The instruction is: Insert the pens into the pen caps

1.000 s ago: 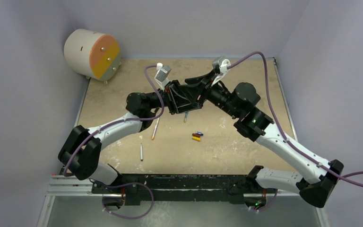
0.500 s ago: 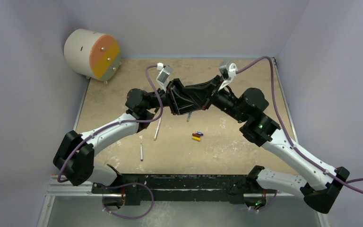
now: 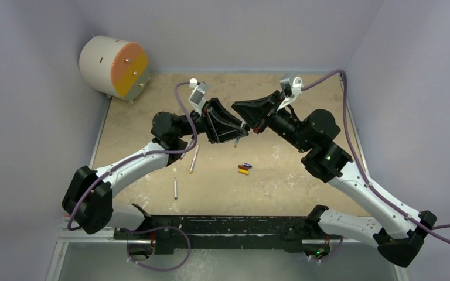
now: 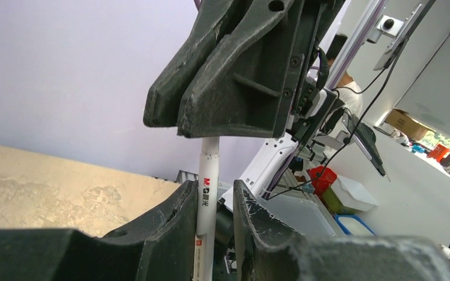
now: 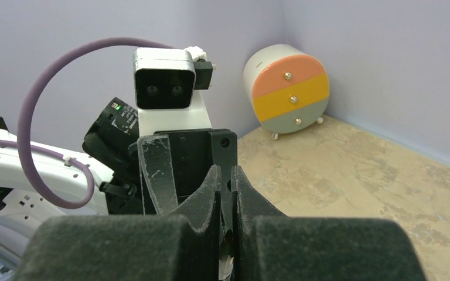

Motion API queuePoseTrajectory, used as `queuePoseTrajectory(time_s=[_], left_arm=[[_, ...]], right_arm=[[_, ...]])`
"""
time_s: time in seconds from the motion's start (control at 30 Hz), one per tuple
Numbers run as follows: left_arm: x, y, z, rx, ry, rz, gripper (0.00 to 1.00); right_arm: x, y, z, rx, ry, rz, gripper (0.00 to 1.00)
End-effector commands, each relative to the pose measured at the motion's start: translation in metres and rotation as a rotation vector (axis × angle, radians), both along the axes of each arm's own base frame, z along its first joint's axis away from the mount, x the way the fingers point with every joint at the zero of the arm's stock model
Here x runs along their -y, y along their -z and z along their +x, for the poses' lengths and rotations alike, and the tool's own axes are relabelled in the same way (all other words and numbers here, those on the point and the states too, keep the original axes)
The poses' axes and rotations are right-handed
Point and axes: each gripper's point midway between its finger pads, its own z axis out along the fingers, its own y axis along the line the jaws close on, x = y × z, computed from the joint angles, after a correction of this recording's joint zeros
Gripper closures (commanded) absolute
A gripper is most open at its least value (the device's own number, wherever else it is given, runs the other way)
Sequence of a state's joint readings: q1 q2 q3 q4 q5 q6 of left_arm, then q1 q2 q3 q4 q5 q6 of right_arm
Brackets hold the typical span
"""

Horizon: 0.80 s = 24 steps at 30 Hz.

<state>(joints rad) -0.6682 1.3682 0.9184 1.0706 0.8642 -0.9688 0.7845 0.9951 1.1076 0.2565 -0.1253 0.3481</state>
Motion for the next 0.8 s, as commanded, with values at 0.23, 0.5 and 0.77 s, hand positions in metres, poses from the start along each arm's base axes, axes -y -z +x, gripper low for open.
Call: queuePoseTrajectory(time_s=[0.23,0.5,0.77], left_arm=[[-0.010,-0.001,-0.024,0.054,0.065,-0.003,1.00],[-0.024,0.015,0.056,-0.080,-0.262,0.060,1.00],[-0.063,0.039,0.116,-0.243,-0.507,0.078,1.00]], right_arm=[[0.006,-0.029,-0.001,0.069,0.008,0.060,1.00],[0.058,0.005,0.015,-0.029,0.276,0.017,0.45],[0.082,0.169,0.040,-0.435,0.461,-0.337,0.98]])
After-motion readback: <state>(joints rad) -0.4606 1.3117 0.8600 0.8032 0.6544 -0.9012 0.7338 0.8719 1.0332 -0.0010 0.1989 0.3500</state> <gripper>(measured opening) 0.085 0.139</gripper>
